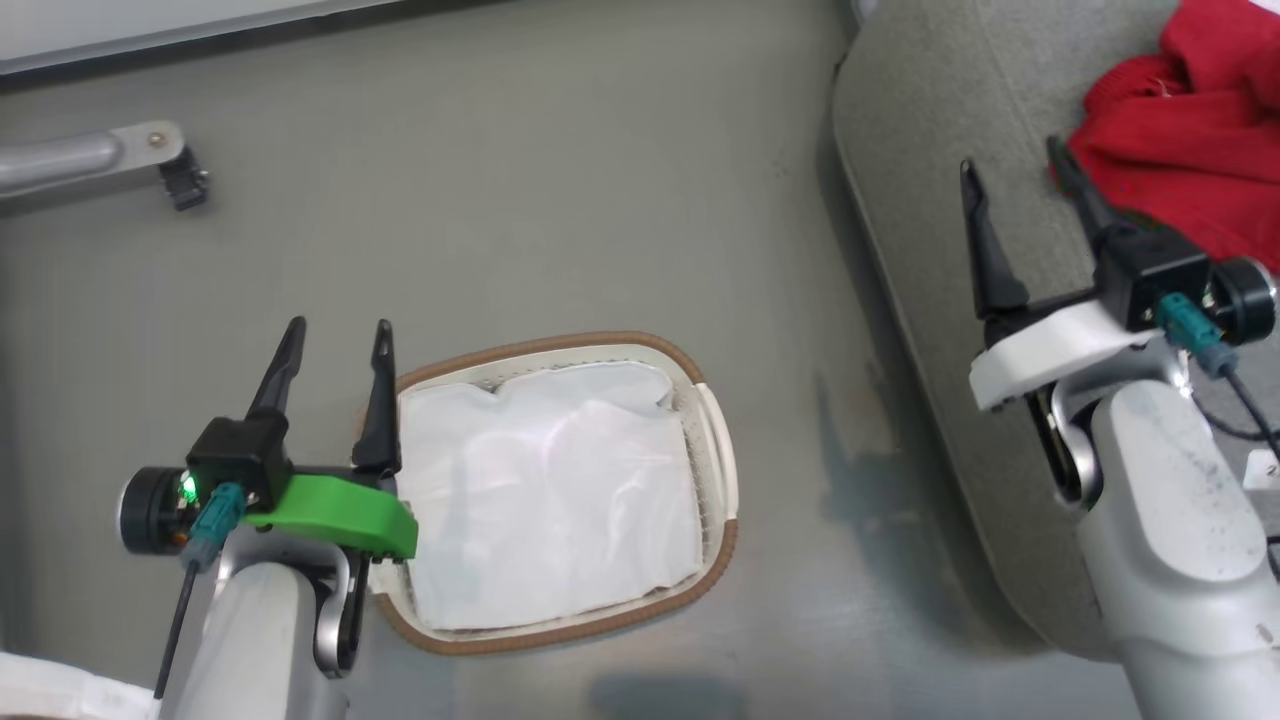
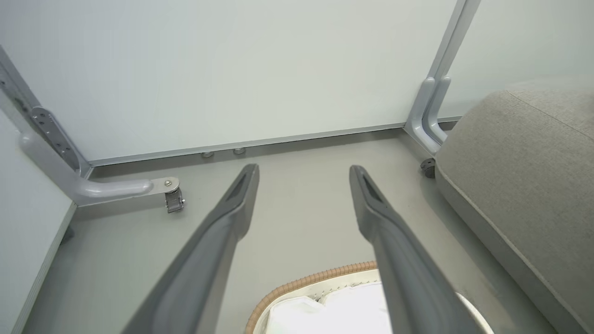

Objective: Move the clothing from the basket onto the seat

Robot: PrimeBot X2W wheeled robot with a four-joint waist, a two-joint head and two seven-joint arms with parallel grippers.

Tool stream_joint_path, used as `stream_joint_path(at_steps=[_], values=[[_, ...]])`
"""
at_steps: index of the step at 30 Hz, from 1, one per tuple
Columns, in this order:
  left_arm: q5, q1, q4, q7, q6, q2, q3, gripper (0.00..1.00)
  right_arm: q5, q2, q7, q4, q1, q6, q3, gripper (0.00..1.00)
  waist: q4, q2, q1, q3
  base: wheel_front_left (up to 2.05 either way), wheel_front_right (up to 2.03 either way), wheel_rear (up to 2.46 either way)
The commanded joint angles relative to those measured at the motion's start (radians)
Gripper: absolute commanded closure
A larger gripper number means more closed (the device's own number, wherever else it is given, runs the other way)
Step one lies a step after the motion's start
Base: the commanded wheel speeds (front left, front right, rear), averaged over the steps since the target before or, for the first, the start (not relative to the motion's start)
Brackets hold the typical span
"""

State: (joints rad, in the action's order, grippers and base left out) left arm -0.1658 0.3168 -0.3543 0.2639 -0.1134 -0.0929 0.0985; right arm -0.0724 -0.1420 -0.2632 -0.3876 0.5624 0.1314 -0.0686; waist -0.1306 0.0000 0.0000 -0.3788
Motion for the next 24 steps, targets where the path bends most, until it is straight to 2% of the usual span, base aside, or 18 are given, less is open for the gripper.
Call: stream_joint_path(at_steps=[1, 10, 24], values=[[0.015, -0.024, 0.006, 0.001, 0.009, 0.006, -0.015, 0.00, -0.009, 0.001, -0.002, 0.000, -0.026, -0.001, 0.001, 0.00, 0.048, 0.0000, 0.0000, 0.037, 0.00, 0.00, 0.00], [0.032, -0.100, 0.006, 0.001, 0.004, 0.032, -0.091, 0.00, -0.033, 0.053, -0.002, -0.015, -0.141, -0.001, 0.025, 0.00, 0.104, 0.0000, 0.0000, 0.106, 0.00, 0.00, 0.00], [0.000, -0.223, -0.008, 0.001, -0.009, 0.041, -0.106, 0.00, -0.045, 0.078, -0.002, -0.013, -0.303, -0.001, 0.040, 0.00, 0.143, 0.0000, 0.0000, 0.233, 0.00, 0.00, 0.00]])
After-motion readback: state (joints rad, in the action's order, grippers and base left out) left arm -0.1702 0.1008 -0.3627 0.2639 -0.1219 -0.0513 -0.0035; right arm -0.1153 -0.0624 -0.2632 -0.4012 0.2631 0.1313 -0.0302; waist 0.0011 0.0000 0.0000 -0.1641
